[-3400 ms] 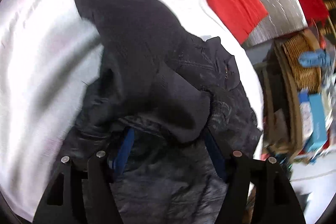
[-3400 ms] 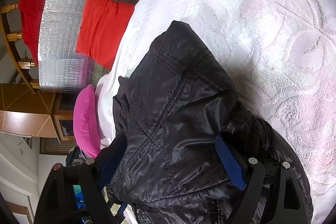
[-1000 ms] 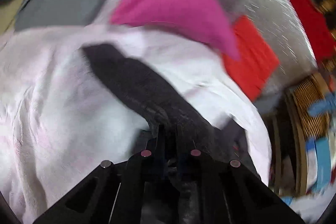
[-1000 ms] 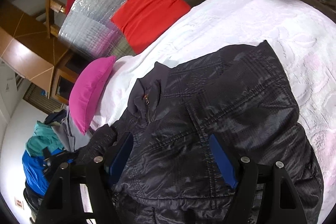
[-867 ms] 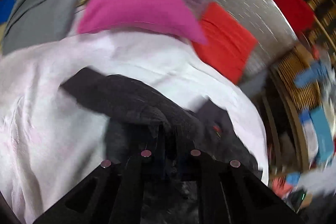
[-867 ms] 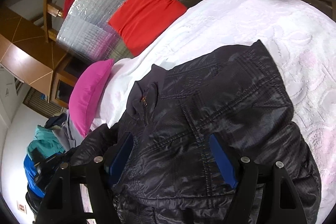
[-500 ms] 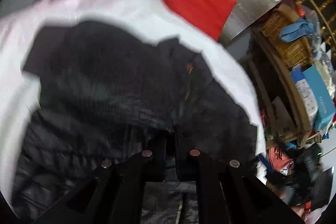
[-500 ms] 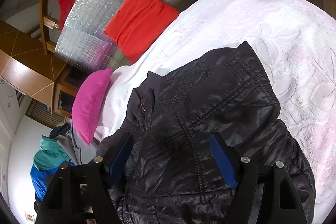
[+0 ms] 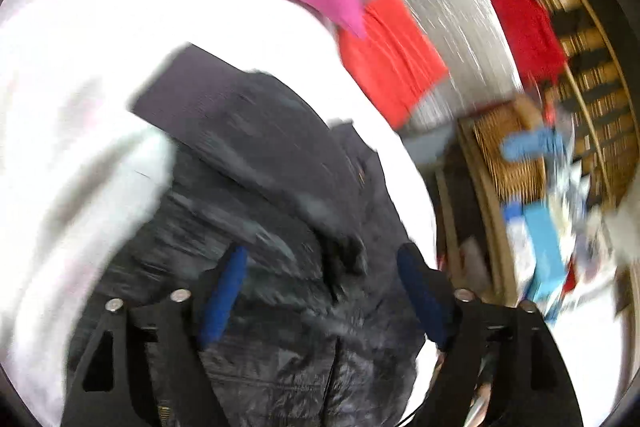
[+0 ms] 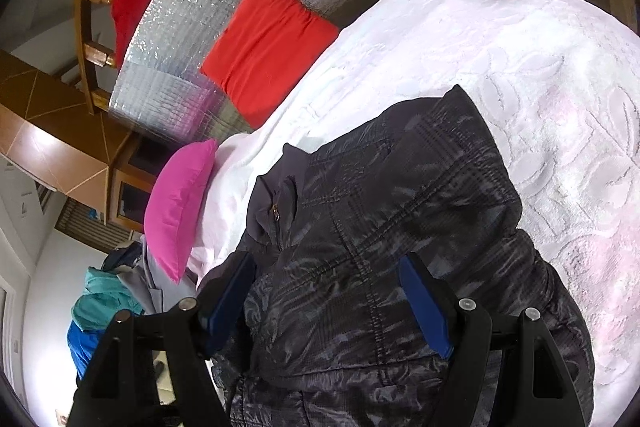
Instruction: Fold large clothes
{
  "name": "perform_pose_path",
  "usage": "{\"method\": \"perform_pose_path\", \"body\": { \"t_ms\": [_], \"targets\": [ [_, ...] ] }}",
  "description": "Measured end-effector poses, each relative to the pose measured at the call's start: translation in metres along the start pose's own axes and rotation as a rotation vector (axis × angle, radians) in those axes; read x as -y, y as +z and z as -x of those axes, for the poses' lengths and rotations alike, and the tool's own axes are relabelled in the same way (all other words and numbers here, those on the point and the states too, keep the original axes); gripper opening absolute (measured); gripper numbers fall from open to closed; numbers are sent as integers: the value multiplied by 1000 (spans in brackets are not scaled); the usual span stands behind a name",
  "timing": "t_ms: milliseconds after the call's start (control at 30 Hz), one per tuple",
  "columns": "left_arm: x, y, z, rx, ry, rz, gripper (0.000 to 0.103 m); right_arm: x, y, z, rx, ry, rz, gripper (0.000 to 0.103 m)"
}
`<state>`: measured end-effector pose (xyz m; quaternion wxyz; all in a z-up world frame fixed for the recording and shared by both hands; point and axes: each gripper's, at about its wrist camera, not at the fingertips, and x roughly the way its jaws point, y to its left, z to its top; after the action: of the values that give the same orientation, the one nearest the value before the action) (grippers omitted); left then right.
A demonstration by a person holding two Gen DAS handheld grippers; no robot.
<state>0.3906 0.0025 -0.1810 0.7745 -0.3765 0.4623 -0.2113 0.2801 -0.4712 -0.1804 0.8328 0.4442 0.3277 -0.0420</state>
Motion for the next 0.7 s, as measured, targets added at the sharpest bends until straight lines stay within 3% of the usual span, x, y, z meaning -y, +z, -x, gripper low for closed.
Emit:
{"method": "perform_pose_path", "body": {
  "t_ms": [100,233,300,500,533,600,667,700],
  "targets": [
    [-26,24,8,46,25,121,81,-2,-3,-2,-6,1,4,78],
    [-62,45,-17,22,49,258,81,-5,-5,-6,-11,-3,20,78],
    [-73,50,-30,14,65,290,81,-7,-5,-7,-12,-4,24,78],
    [-92,69,-52,91,73,362,79,-8,-4,-13,-17,-9,31,78],
    [-95,71,-54,104,74,372,76,-8,-3,-14,-18,-10,34,78],
    [-98,75,-55,126,87,379,60,-8,-3,-15,-15,-17,43,78],
    [-98,78,-54,143,109,362,29,-8,-2,-15,-11,-18,43,78],
    [-95,80,-53,145,124,342,21,-8,-1,-15,-9,-19,41,78]
  ]
}}
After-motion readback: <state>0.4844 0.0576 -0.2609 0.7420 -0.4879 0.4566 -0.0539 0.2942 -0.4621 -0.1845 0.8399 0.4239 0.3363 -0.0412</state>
